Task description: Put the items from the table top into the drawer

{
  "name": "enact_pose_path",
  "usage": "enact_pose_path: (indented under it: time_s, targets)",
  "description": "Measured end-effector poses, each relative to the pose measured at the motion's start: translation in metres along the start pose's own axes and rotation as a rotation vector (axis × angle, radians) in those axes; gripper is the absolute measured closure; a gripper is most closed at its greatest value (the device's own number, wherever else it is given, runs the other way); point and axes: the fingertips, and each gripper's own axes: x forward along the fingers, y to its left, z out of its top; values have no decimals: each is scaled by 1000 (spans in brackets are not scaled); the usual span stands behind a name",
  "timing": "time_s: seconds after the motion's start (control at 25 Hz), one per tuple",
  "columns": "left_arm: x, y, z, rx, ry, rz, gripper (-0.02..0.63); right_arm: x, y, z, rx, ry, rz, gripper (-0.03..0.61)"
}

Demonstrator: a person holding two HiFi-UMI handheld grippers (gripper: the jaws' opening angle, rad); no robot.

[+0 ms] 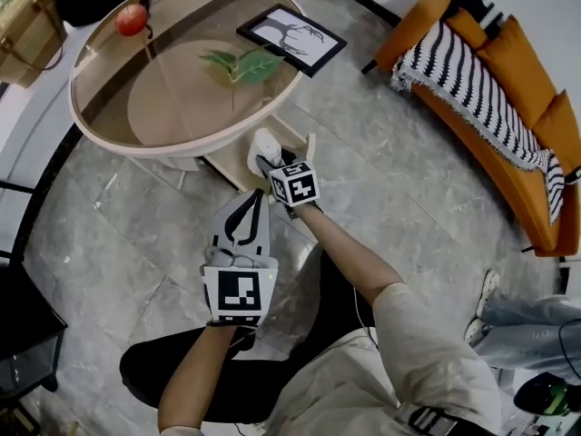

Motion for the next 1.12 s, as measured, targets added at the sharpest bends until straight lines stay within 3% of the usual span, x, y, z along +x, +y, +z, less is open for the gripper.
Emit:
enact_pose_path:
  time_s: [0.24,0.4,0.8,1.12]
  targets:
    - [-1,-9,2,-17,-8,-88,592,53,-20,-12,31,131,-53,337]
    - [0,11,0,-65,-30,-61,592,75,-31,-19,51,199,-122,337]
    - [21,38,-38,-200,68,-14,592,103,-28,-14,40,176,-109,336]
    - [29,39,-50,-162,111,-3,592,94,-20,-6,38,149,-62,285]
